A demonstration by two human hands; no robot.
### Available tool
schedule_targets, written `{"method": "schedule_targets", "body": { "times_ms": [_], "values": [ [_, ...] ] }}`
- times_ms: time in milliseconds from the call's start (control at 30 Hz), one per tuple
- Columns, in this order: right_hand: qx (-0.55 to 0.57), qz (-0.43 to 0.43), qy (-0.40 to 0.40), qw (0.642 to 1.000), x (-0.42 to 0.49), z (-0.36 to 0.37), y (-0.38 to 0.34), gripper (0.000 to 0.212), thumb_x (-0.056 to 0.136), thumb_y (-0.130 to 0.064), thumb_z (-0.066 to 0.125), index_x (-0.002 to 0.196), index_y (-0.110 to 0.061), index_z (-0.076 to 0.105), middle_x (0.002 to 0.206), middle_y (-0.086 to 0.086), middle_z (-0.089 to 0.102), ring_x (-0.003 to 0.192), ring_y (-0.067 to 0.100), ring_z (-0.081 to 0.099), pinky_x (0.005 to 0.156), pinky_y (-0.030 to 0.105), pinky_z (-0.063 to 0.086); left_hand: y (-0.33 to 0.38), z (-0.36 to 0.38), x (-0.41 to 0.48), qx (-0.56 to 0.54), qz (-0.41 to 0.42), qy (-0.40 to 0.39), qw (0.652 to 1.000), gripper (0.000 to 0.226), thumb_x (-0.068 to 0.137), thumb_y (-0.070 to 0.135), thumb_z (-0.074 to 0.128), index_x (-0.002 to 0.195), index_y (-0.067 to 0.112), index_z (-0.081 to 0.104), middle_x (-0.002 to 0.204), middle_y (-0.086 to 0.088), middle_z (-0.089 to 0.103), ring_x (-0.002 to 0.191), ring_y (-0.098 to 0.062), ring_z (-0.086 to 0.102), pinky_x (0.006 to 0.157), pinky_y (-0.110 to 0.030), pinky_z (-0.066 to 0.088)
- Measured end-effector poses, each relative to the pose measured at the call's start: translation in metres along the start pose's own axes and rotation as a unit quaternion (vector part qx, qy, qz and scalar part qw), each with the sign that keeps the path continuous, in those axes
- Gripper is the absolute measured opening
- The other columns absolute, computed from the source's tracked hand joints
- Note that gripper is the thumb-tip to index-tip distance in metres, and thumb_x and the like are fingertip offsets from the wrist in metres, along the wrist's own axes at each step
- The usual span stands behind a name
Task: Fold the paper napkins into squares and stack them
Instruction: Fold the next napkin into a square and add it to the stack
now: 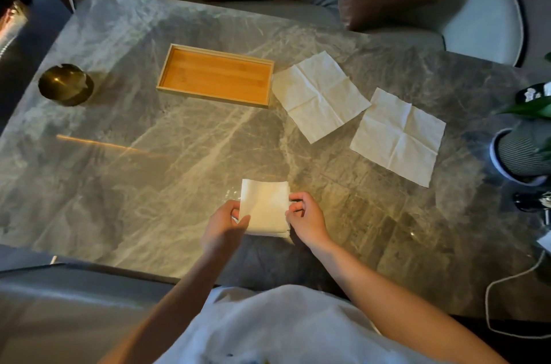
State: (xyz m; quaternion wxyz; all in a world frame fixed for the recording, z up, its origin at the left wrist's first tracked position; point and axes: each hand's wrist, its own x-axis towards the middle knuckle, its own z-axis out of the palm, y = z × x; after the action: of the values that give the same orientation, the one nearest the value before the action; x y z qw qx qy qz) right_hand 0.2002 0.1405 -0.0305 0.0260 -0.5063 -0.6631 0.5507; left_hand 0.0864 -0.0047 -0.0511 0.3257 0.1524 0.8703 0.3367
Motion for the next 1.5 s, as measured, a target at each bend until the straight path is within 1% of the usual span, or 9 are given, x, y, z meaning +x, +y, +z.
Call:
{"method": "schedule_targets", "body": {
  "times_ms": [233, 467, 600, 667, 800, 900, 1100, 1200, 1500],
  "values": [
    [0.001, 0.011, -0.012, 1.0, 0.001, -0.002, 0.014, 0.036, 0.077, 0.006, 0.059, 0.101, -0.02, 0.051, 0.075, 0.002, 0.055, 0.065, 0.011, 0.052, 0.057, 0.014, 0.044, -0.002, 0.001, 0.007, 0.038, 0.056, -0.011, 0.998, 0.015, 0.08, 0.028, 0.068, 0.092, 0.032, 0.059, 0.066, 0.011, 0.058, 0.06, -0.006, 0.055, 0.049, -0.017, 0.035],
    [-0.043, 0.017, -0.026, 0.999, 0.006, -0.002, 0.021, 0.032, 0.076, -0.005, 0.058, 0.097, -0.025, 0.047, 0.076, 0.0, 0.054, 0.062, 0.008, 0.05, 0.052, 0.015, 0.043, -0.008, -0.002, 0.01, 0.076, 0.083, -0.018, 0.993, 0.034, 0.077, 0.029, 0.069, 0.108, 0.028, 0.054, 0.072, 0.009, 0.059, 0.067, -0.009, 0.057, 0.05, -0.025, 0.045],
    [-0.084, 0.003, -0.009, 0.996, 0.003, -0.002, 0.024, 0.039, 0.074, -0.023, 0.064, 0.104, -0.033, 0.041, 0.083, -0.01, 0.05, 0.068, 0.004, 0.05, 0.064, 0.028, 0.047, -0.007, -0.003, 0.011, 0.086, 0.078, -0.021, 0.993, 0.042, 0.076, 0.032, 0.068, 0.112, 0.029, 0.048, 0.082, 0.011, 0.057, 0.071, -0.011, 0.056, 0.051, -0.03, 0.044],
    [-0.143, -0.049, 0.025, 0.988, 0.0, -0.004, 0.024, 0.05, 0.075, -0.026, 0.067, 0.115, -0.036, 0.038, 0.101, -0.014, 0.046, 0.085, 0.002, 0.05, 0.07, 0.022, 0.045, -0.005, -0.003, 0.011, 0.097, 0.082, -0.015, 0.992, 0.049, 0.076, 0.035, 0.069, 0.118, 0.029, 0.044, 0.099, 0.007, 0.056, 0.081, -0.014, 0.058, 0.057, -0.03, 0.046],
    [-0.329, -0.224, -0.005, 0.917, 0.0, -0.008, 0.023, 0.064, 0.078, -0.024, 0.067, 0.134, -0.033, 0.038, 0.139, -0.004, 0.037, 0.128, 0.019, 0.037, 0.1, 0.034, 0.037, -0.006, -0.004, 0.01, 0.2, 0.164, -0.008, 0.966, 0.066, 0.078, 0.038, 0.068, 0.135, 0.023, 0.038, 0.133, 0.0, 0.047, 0.119, -0.023, 0.047, 0.092, -0.041, 0.044],
    [-0.376, -0.262, -0.069, 0.886, -0.001, -0.006, 0.023, 0.069, 0.083, -0.029, 0.063, 0.144, -0.029, 0.032, 0.158, 0.003, 0.022, 0.144, 0.024, 0.018, 0.113, 0.043, 0.019, -0.004, -0.003, 0.01, 0.231, 0.189, -0.034, 0.954, 0.072, 0.082, 0.037, 0.064, 0.143, 0.024, 0.028, 0.148, 0.0, 0.035, 0.133, -0.024, 0.035, 0.106, -0.043, 0.033],
    [-0.405, -0.225, -0.111, 0.879, 0.001, 0.001, 0.03, 0.07, 0.088, -0.025, 0.06, 0.146, -0.037, 0.022, 0.162, -0.005, -0.003, 0.149, 0.024, -0.004, 0.119, 0.049, 0.003, -0.002, -0.002, 0.011, 0.303, 0.257, -0.055, 0.916, 0.076, 0.085, 0.027, 0.062, 0.147, 0.025, 0.019, 0.16, -0.001, 0.01, 0.147, -0.023, 0.005, 0.115, -0.051, 0.014],
    [-0.423, -0.213, -0.113, 0.873, 0.003, 0.003, 0.033, 0.073, 0.089, -0.024, 0.059, 0.147, -0.037, 0.017, 0.162, -0.004, -0.005, 0.148, 0.023, -0.008, 0.12, 0.049, 0.002, -0.008, -0.002, 0.015, 0.337, 0.229, -0.09, 0.909, 0.069, 0.092, 0.034, 0.051, 0.149, 0.029, 0.012, 0.161, 0.005, -0.002, 0.144, -0.017, -0.017, 0.116, -0.05, -0.002],
    [-0.407, -0.212, -0.089, 0.884, 0.0, -0.001, 0.031, 0.084, 0.086, -0.028, 0.065, 0.152, -0.025, 0.012, 0.162, 0.003, -0.005, 0.149, 0.018, -0.003, 0.115, 0.033, -0.006, -0.011, -0.008, 0.015, 0.35, 0.176, -0.102, 0.914, 0.073, 0.092, 0.041, 0.048, 0.148, 0.035, 0.001, 0.158, 0.008, -0.016, 0.142, -0.017, -0.025, 0.113, -0.057, -0.009]
  ]
}}
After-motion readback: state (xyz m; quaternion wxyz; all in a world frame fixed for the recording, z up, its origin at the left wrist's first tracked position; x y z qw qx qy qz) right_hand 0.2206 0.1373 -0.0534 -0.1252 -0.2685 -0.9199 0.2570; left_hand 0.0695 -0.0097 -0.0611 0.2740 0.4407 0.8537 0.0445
